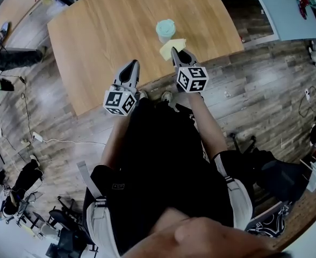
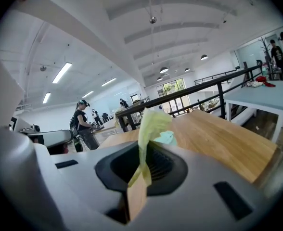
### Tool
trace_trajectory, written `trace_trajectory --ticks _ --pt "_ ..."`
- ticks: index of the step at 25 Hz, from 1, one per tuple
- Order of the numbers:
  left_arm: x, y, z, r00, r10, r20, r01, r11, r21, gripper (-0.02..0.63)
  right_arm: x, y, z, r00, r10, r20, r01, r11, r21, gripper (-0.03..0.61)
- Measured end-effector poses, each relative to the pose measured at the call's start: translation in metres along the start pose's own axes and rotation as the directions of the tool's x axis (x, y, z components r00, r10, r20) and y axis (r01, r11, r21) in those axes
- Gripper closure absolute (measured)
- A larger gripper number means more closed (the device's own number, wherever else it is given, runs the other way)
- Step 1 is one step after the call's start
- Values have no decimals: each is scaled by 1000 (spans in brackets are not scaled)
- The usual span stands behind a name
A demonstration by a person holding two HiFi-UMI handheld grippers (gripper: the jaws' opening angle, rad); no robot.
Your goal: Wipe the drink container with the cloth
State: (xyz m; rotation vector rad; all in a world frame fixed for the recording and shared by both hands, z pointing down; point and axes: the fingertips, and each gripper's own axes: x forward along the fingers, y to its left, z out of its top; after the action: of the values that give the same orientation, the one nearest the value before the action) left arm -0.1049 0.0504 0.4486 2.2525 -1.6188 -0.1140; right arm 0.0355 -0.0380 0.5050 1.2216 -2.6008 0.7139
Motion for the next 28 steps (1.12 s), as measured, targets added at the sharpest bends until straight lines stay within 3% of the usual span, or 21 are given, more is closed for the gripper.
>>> trace_trajectory --ticks 10,17,28 --pt "-9 34 -3 999 -5 -38 5 1000 -1 589 -4 21 3 995 -100 16 100 995 -24 534" --pt "-9 26 0 997 -64 -42 63 998 -5 589 -29 41 7 993 -109 53 113 991 -78 534" --pt "-21 14 19 996 -88 9 88 994 63 589 -63 66 8 980 -162 116 170 984 -59 534"
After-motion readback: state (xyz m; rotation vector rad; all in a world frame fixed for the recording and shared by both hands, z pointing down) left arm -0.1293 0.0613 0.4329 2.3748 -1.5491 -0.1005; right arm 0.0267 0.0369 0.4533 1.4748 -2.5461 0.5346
